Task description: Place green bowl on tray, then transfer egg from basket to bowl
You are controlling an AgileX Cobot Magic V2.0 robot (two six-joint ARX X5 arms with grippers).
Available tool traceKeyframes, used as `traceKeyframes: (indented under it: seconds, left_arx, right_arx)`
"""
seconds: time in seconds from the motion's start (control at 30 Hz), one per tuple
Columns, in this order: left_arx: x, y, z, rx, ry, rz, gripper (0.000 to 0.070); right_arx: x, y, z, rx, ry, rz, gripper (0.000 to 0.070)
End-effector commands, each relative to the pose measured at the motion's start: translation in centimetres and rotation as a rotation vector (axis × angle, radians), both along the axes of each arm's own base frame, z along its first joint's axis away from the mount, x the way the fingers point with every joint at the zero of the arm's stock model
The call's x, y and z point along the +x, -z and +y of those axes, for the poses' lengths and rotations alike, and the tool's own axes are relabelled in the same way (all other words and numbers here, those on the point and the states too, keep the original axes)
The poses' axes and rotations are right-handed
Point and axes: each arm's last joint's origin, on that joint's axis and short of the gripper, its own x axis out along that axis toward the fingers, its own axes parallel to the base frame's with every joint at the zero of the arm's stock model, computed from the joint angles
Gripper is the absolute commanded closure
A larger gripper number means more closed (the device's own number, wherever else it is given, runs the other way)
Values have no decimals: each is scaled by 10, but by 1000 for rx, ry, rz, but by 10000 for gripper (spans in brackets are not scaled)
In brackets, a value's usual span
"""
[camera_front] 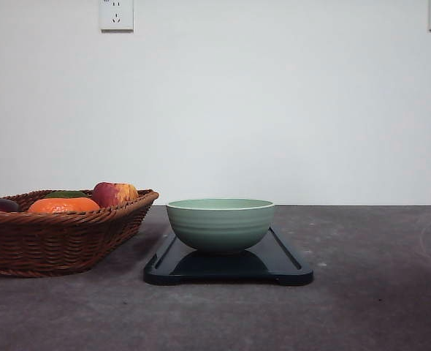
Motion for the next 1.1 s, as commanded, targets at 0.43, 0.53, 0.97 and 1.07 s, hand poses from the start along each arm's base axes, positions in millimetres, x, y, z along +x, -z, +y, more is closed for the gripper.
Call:
traceKeyframes:
  seconds: [0.43, 0.53, 0.97, 1.07]
  left_arx:
    - [1, 7, 0, 4, -1, 24, 700]
    - [1, 7, 0, 4, -2, 24, 700]
    - [1, 7, 0, 4, -2, 24, 700]
    - [1, 7, 0, 4, -2, 24, 700]
  right_arx:
    - [0, 1, 0, 11, 3, -2, 684]
    - [0, 1, 0, 11, 3, -2, 684]
    - [0, 1, 0, 11, 3, -2, 684]
    - [0, 1, 0, 11, 3, -2, 684]
